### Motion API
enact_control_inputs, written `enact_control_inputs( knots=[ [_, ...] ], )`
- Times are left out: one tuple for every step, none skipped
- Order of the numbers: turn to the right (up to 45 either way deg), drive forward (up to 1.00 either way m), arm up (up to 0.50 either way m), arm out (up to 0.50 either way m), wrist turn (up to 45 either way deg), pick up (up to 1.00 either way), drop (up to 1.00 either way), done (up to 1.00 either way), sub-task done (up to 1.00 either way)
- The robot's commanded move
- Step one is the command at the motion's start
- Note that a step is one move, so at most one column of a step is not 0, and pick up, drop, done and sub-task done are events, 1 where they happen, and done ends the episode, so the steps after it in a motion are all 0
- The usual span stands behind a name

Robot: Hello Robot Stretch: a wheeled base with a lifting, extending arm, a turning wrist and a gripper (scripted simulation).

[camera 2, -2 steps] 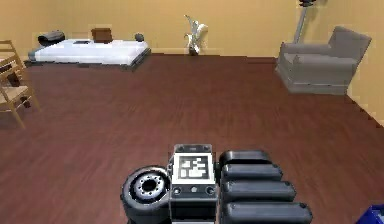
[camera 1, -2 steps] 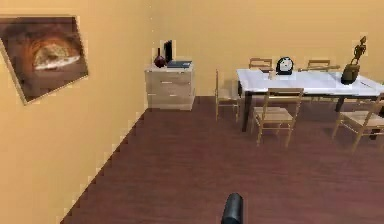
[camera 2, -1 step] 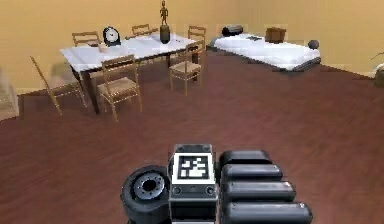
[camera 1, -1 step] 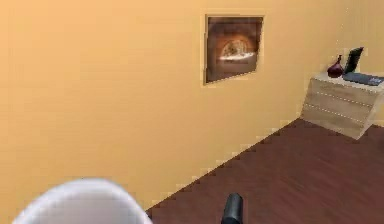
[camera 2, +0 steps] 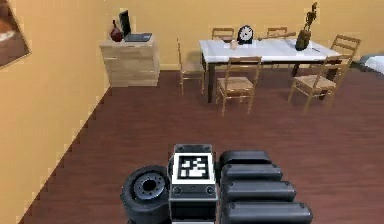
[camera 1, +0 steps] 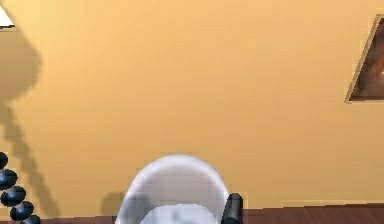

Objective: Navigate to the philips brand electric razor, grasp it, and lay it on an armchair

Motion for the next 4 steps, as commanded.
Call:
enact_control_inputs(
  knots=[
    [-3.0,0.00,0.00,0.00,0.0,0.00,0.00,0.00,0.00],
    [0.0,0.20,0.00,0.00,0.0,0.00,0.00,0.00,0.00],
    [9.0,0.00,0.00,0.00,0.0,0.00,0.00,0.00,0.00],
    [-6.0,0.00,0.00,0.00,0.0,0.00,0.00,0.00,0.00]
  ],
)
